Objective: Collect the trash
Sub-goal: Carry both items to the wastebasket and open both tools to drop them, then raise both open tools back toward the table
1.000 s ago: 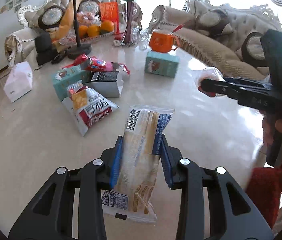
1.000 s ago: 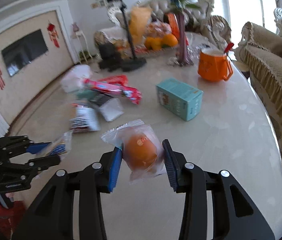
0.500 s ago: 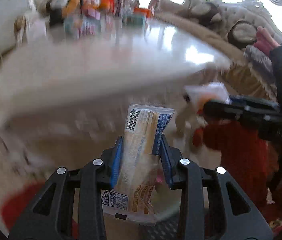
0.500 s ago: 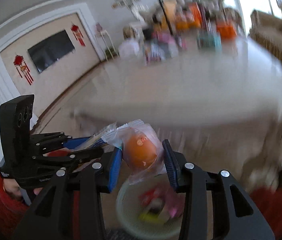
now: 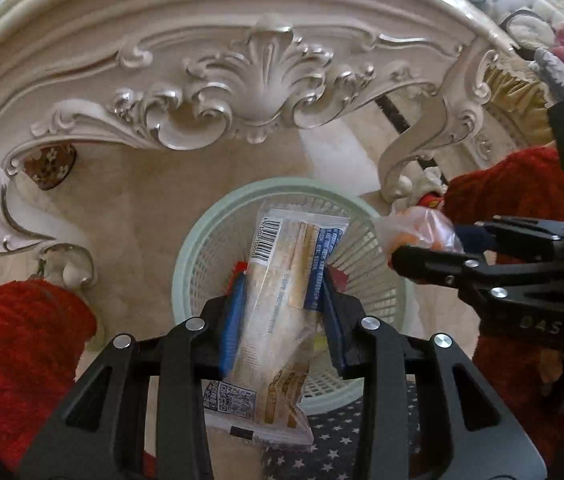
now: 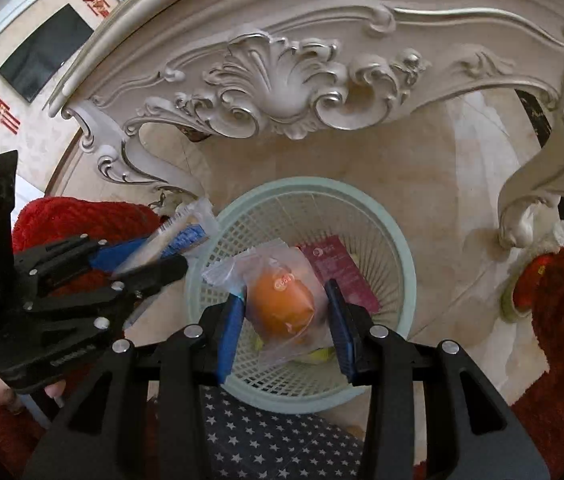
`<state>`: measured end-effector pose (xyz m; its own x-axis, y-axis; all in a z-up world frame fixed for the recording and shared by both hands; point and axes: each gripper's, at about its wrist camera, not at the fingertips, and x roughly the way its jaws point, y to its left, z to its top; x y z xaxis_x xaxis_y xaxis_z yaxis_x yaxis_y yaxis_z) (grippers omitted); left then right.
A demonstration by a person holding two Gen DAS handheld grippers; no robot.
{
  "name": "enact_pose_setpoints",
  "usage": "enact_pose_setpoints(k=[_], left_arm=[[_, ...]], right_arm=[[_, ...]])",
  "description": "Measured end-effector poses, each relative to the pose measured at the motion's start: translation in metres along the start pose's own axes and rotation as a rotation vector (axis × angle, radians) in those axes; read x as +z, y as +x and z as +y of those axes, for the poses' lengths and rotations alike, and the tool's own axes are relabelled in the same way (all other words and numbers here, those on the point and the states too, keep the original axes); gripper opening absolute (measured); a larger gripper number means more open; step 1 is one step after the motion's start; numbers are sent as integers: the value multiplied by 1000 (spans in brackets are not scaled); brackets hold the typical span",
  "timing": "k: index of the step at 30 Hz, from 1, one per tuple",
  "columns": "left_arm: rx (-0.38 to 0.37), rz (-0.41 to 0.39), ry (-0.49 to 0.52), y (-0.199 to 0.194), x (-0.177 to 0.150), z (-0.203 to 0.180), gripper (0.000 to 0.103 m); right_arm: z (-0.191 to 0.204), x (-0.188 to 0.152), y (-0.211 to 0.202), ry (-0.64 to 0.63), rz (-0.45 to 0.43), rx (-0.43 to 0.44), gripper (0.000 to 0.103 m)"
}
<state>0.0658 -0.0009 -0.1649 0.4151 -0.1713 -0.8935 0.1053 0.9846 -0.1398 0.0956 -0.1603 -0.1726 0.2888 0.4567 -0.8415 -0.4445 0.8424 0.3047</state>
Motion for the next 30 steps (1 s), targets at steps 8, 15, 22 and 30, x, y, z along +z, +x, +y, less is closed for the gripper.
enact_pose_setpoints(k=[8, 15, 22, 30], left_arm=[[79, 41, -43, 14, -4, 6, 85], [78, 29, -38, 13, -5, 5, 86], [75, 24, -24, 12, -5, 4, 86], [73, -155, -82, -45, 2, 13, 86]], right_arm=[[-15, -5, 12, 59, 19, -33, 90], [-25, -9, 21, 112, 60, -14, 95], [-19, -10, 0, 122, -60, 64, 95], [-6, -4, -78, 66, -383, 63, 95]])
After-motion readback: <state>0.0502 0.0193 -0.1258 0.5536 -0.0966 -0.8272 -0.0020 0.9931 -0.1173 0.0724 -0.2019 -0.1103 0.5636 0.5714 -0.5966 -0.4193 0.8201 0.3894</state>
